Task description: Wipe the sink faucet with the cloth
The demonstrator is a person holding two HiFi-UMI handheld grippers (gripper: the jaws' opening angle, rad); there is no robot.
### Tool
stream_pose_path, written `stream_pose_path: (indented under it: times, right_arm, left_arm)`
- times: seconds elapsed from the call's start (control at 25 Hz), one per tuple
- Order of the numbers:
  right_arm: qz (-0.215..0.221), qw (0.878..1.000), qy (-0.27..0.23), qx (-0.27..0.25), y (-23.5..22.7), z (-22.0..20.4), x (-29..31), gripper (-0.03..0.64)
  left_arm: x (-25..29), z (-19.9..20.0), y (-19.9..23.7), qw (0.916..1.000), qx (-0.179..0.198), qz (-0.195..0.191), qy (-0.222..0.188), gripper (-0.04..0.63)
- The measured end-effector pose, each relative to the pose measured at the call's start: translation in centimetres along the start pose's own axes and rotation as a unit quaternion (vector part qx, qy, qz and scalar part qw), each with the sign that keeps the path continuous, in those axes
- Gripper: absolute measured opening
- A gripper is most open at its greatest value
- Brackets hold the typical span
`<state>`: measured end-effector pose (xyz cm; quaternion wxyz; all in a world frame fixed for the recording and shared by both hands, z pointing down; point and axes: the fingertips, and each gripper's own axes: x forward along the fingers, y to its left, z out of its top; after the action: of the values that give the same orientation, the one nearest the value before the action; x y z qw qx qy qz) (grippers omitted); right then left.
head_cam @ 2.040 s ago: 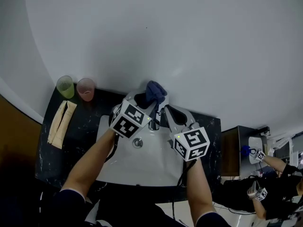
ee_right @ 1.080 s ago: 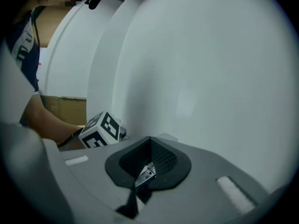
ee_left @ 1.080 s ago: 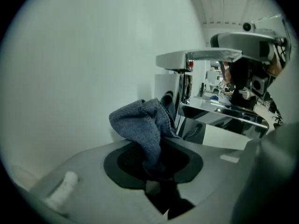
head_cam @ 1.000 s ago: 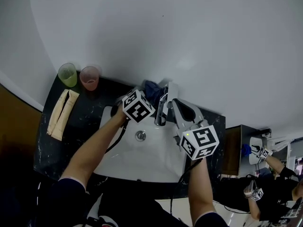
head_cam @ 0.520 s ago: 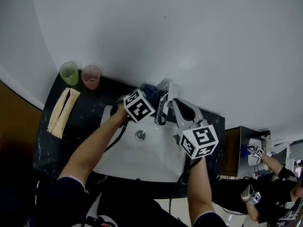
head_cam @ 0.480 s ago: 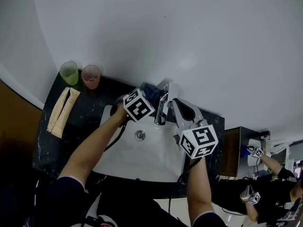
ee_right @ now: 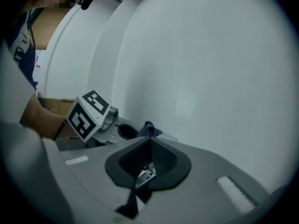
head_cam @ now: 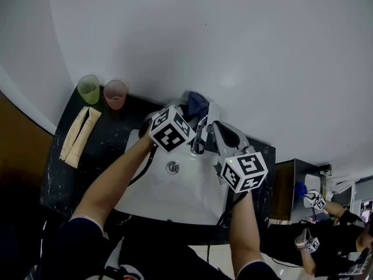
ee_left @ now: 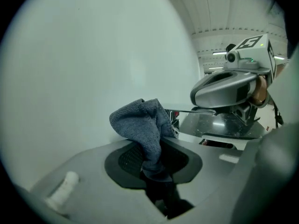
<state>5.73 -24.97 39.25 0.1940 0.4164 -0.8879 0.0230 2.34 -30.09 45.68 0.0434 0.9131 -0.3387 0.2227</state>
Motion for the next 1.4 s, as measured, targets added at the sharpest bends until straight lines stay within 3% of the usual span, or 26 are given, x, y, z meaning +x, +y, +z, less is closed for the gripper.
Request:
stream_pose_path:
  times: [0.48, 1.0, 1.24, 1.4]
  right_arm:
    - [0.006, 1.000, -0.006, 0.024, -0.2, -0.1, 0.1, 0.006]
    - [0.009, 1.000, -0.005, 0.026, -0.3, -0.1, 0.1, 0.006]
    - [0.003, 0.999, -0.008, 0.033, -0.8, -0.2, 0.0, 0.006]
    - [0.001, 0.999, -0.008, 0.035, -0.9, -0.3, -0.2, 0.006]
  left_arm:
    - [-2.8, 0.3, -4.6, 0.9973, 0.062, -0.040, -0.003, 0.091]
    - [-6.1, -1.7, -9.0, 0.9979, 0.028, -0.058, -0.007, 0.091]
    - [-4.9, -1.0, -9.3, 0.9914, 0.111, -0.064, 0.027, 0.092]
    - [-3.4, -0.5, -8.0, 0.9897, 0.125, -0.057, 0.042, 0.092]
